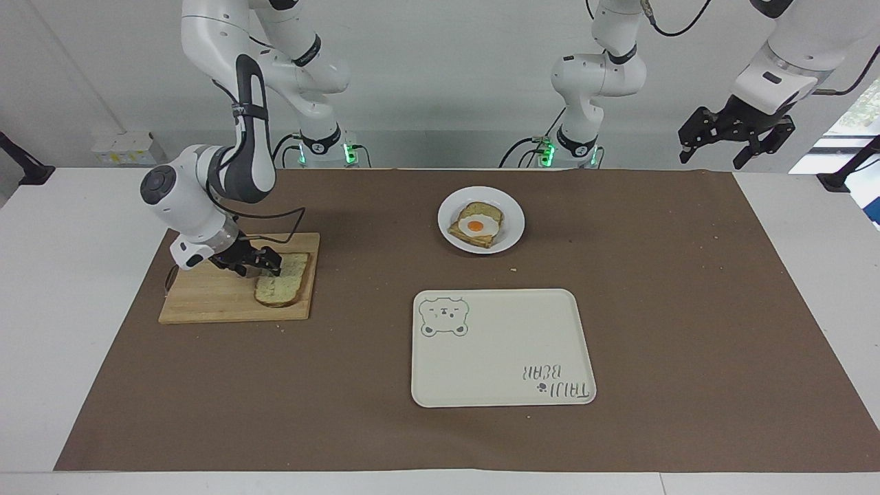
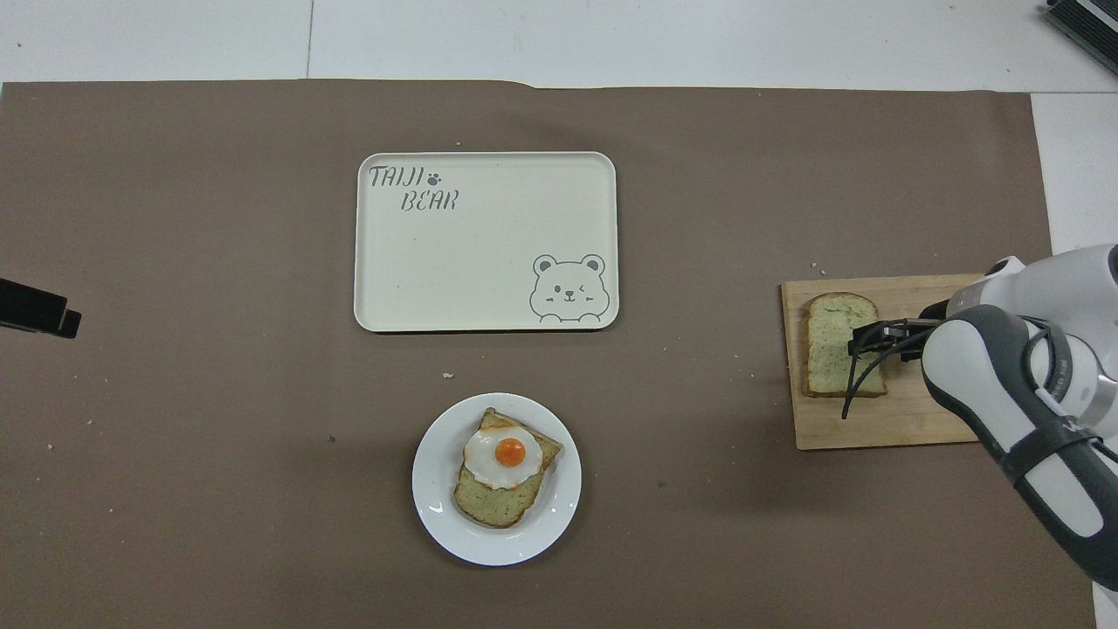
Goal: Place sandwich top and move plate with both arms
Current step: 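Lower the right gripper onto the bread slice on the bamboo board and grasp it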
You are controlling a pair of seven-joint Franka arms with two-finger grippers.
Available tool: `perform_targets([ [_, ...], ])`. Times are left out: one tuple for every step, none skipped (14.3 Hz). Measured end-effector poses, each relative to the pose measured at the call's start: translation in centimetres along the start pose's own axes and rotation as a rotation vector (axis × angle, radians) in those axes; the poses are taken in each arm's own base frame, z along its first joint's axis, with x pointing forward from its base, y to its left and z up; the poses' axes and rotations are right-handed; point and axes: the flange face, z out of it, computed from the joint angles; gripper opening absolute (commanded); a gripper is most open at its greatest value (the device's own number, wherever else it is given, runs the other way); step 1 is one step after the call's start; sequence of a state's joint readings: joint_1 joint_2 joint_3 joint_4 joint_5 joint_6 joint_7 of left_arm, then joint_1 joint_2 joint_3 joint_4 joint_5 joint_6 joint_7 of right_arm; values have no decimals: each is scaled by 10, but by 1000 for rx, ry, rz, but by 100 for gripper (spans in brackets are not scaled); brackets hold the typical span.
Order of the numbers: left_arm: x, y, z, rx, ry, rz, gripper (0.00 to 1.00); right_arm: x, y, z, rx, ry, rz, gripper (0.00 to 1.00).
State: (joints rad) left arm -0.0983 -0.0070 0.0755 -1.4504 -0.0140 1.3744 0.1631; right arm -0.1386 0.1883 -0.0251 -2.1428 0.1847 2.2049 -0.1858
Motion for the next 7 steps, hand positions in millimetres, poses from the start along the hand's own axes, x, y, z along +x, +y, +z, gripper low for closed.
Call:
perform_targets([
  [0, 0, 0, 0, 0, 0, 100, 0, 0, 0, 1, 0, 1, 0],
  [0, 0, 0, 0, 0, 0, 100, 0, -2, 0, 5, 1, 1, 0],
  [0, 0, 0, 0, 0, 0, 100, 0, -5, -1, 8, 3, -1, 0],
  [0, 0, 0, 0, 0, 0, 100, 0, -8, -2, 9, 5, -5, 0],
  [0, 0, 0, 0, 0, 0, 100, 1, -8, -3, 8, 7, -5, 0],
  [0, 0, 0, 0, 0, 0, 100, 1, -7, -3, 8, 8, -5, 0],
  [0, 0, 0, 0, 0, 0, 100, 1, -7, -4, 8, 9, -8, 0],
])
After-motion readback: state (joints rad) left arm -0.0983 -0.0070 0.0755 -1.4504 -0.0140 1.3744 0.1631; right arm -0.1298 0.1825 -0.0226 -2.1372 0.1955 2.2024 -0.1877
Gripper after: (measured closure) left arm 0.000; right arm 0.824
